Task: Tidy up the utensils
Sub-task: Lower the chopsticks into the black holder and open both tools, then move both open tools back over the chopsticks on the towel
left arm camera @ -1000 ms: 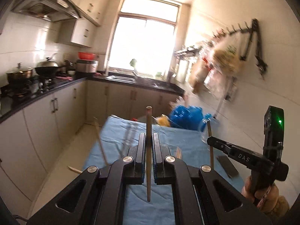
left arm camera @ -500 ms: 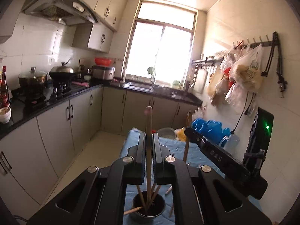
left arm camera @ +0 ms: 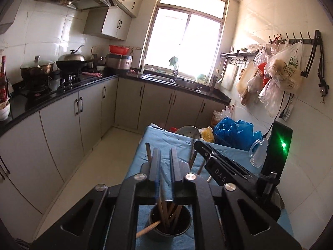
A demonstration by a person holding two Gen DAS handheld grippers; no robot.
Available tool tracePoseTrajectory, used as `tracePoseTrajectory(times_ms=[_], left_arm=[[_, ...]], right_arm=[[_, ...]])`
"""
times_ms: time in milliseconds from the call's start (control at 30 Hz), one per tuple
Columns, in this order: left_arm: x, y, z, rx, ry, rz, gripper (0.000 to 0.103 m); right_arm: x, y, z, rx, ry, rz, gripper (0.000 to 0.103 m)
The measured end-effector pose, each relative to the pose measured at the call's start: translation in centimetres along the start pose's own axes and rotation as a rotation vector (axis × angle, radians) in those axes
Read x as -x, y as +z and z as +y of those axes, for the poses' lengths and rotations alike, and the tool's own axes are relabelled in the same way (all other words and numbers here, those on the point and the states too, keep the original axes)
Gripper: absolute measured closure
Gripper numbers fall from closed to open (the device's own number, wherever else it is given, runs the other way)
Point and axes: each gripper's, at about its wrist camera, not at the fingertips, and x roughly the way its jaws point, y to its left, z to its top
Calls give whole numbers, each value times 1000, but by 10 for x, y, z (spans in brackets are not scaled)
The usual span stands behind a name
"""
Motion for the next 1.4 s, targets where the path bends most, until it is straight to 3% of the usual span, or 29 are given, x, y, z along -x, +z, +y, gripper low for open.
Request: tracePoseTrajectory(times_ms=[33,67,100,167,300,533,667,867,967,1100,1167,1267,1400], left_arm=[[4,0,-1,-4,8,-10,81],[8,-1,-2,-7,15,-22,70],[13,-1,-2,-10,23,-38,66],[25,-2,-6,-22,40,-76,66],[50,-9,-13,-29,43,-143,58],[64,-30,-30,-29,-19,-130,57],[53,-52,-52,-39,-104,-51,56],[-3,-105,-120,-107,-288,79,51],[-51,-140,-168,-210,-283,213,51],[-109,-167,-213,-291,-220,313,51],[-133,-172,-224,-290,-181,328,51],[-169,-175,-233,-291,-131,373,51],[-203,-181,-237,-305,-111,447,51]], right_arm=[[2,0,-2,-4,1,7,65],[5,0,-4,-10,2,9,58],[8,0,-6,-15,2,5,52],[22,4,-12,-12,-7,-12,51],[49,9,-34,15,-61,-35,38],[79,-2,-112,-45,-226,20,38],[98,-32,-155,-84,-321,105,38],[176,-102,-218,-219,-453,139,38],[222,-122,-245,-289,-520,90,38],[267,-135,-275,-270,-636,22,38],[278,-140,-290,-297,-630,8,38],[292,-147,-318,-434,-536,-17,38],[293,-148,-331,-513,-463,-27,38]])
